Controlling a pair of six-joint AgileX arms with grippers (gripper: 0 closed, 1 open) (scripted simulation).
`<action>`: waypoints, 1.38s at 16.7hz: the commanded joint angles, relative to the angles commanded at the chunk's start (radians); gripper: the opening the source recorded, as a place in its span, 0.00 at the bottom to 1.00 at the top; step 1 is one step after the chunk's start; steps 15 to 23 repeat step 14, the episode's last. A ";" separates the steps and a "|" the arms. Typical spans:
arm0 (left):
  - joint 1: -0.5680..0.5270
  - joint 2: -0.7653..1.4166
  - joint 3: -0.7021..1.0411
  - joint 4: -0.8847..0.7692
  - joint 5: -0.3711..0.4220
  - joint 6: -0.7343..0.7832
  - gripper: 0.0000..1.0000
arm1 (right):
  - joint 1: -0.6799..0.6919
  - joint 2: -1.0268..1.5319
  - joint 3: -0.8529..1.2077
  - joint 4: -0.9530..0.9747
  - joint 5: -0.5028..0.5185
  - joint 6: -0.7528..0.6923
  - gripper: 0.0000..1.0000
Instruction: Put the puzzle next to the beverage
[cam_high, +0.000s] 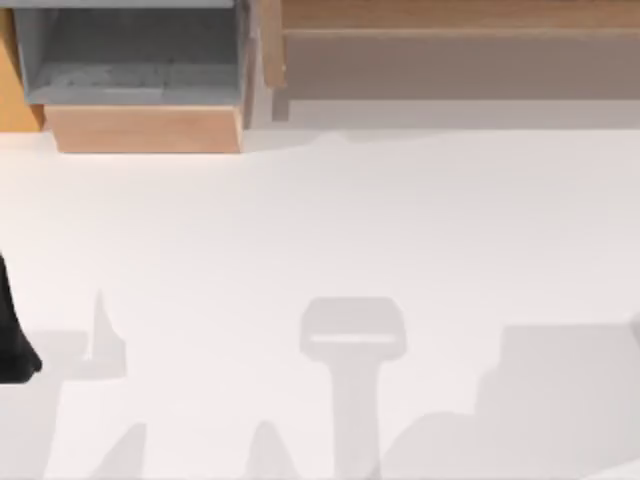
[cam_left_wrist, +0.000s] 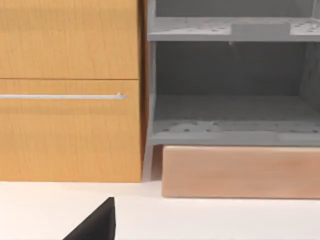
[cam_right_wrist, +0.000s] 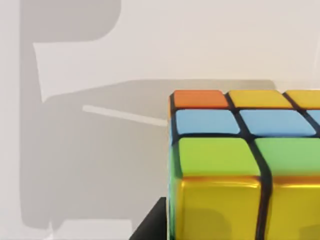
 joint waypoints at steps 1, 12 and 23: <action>0.000 0.000 0.000 0.000 0.000 0.000 1.00 | 0.000 0.000 0.000 0.000 0.000 0.000 0.45; 0.000 0.000 0.000 0.000 0.000 0.000 1.00 | 0.000 0.000 0.000 0.000 0.000 0.000 1.00; 0.000 0.000 0.000 0.000 0.000 0.000 1.00 | 0.000 0.000 0.000 0.000 0.000 0.000 1.00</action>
